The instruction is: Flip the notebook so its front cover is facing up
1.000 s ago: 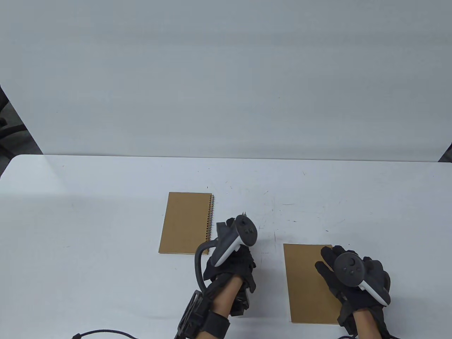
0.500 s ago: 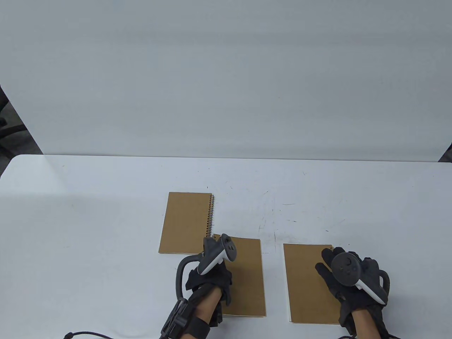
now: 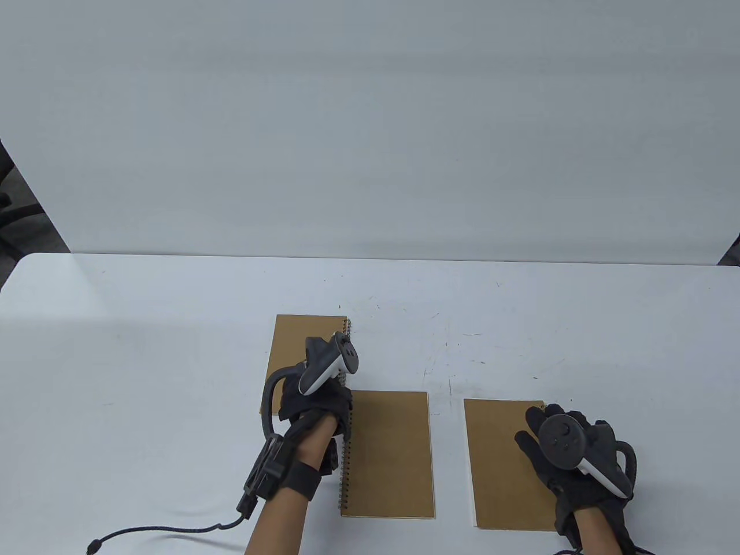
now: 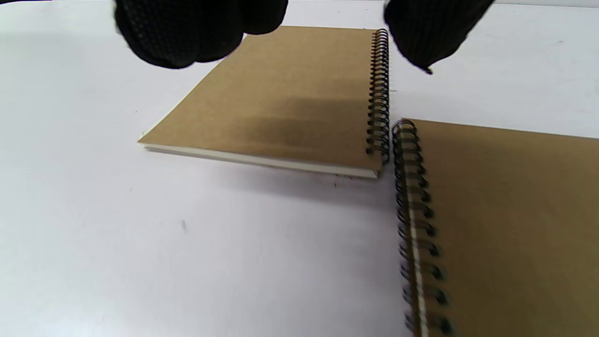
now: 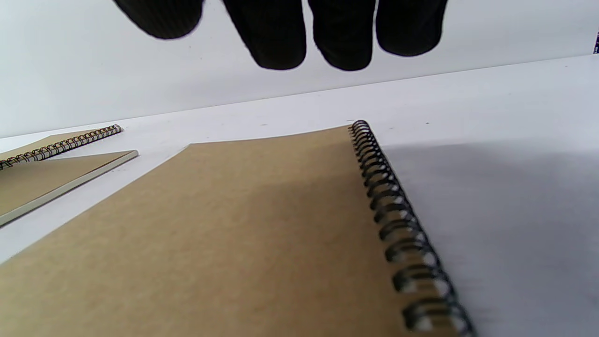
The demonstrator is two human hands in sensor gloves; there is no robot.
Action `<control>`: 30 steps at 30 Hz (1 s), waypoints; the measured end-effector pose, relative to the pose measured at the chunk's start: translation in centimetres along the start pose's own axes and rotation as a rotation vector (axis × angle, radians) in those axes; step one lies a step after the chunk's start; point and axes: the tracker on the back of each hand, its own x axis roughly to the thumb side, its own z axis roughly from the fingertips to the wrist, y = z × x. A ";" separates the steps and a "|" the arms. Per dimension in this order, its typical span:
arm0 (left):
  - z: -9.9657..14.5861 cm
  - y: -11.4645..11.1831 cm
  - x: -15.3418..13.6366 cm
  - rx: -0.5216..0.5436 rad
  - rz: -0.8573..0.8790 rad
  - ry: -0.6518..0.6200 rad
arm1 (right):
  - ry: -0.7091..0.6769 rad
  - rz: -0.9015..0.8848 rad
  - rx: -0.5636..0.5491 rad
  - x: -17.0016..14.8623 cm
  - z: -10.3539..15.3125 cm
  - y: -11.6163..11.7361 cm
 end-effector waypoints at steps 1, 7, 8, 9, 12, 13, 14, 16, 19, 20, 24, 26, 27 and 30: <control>-0.7 0.2 -0.1 -0.015 0.019 0.003 | -0.001 0.002 0.001 0.0 0.0 0.0; -4.3 -0.4 0.4 -0.058 0.078 -0.007 | 0.002 0.005 0.009 0.1 0.0 0.0; -5.0 -0.6 0.5 -0.063 0.090 0.001 | 0.002 0.006 0.008 0.1 0.0 0.0; -5.5 -0.8 0.6 -0.067 0.102 0.001 | 0.000 0.007 0.011 0.1 0.0 0.0; -7.2 -1.5 0.8 -0.087 0.137 0.001 | -0.003 0.015 0.016 0.2 0.0 0.0; -7.5 -1.7 0.9 -0.108 0.144 0.001 | -0.004 0.016 0.016 0.2 0.0 0.0; -8.1 -2.1 1.0 -0.123 0.156 0.002 | -0.005 0.016 0.015 0.2 0.0 0.0; -8.3 -2.2 1.6 -0.124 0.067 0.027 | -0.006 0.017 0.018 0.2 0.0 0.1; -8.5 -1.7 2.0 -0.138 0.011 -0.001 | -0.004 0.017 0.022 0.1 0.0 0.1; -8.6 -1.7 2.0 -0.145 0.015 -0.005 | -0.001 0.010 0.030 0.0 -0.1 0.1; -8.5 -1.8 2.3 -0.150 -0.130 -0.025 | 0.006 0.002 0.039 -0.1 -0.1 0.2; -8.3 -1.7 2.1 -0.103 -0.174 -0.020 | 0.004 0.002 0.042 -0.1 -0.1 0.2; -7.9 -1.5 1.8 -0.020 -0.193 0.004 | 0.002 0.005 0.045 0.0 -0.1 0.3; -7.2 -0.9 0.5 -0.036 -0.173 -0.005 | -0.004 0.014 0.049 0.1 -0.1 0.2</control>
